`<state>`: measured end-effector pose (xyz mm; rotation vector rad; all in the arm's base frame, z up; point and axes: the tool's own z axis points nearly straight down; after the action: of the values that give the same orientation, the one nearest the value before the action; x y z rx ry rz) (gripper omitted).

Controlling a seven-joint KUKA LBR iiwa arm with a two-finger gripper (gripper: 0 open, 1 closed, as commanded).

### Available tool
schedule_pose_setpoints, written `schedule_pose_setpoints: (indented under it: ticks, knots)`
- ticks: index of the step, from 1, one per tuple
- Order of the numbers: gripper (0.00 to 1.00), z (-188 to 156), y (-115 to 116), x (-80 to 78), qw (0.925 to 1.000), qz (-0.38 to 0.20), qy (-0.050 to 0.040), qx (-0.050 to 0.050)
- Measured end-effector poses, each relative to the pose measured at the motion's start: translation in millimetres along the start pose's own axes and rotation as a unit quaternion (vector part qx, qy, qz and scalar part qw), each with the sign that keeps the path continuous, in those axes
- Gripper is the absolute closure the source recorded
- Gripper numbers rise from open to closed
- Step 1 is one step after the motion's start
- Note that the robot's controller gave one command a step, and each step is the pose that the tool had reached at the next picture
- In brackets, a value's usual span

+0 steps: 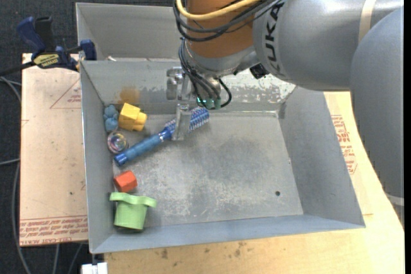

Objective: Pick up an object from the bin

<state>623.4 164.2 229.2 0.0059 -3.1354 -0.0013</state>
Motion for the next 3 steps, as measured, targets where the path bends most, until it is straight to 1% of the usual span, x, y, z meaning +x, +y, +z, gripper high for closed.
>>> schedule_pose_setpoints:
  ticks: [1, 2, 3]
  knots:
    - [0.0, 162, -82, -23.4, 0.9908, -0.135, -0.0022, 0.001]
    - [0.0, 128, -62, -18.8, 0.9795, -0.202, -0.0059, 0.0]
    - [0.0, 129, -66, -23.9, 0.9817, -0.19, -0.0052, 0.0]
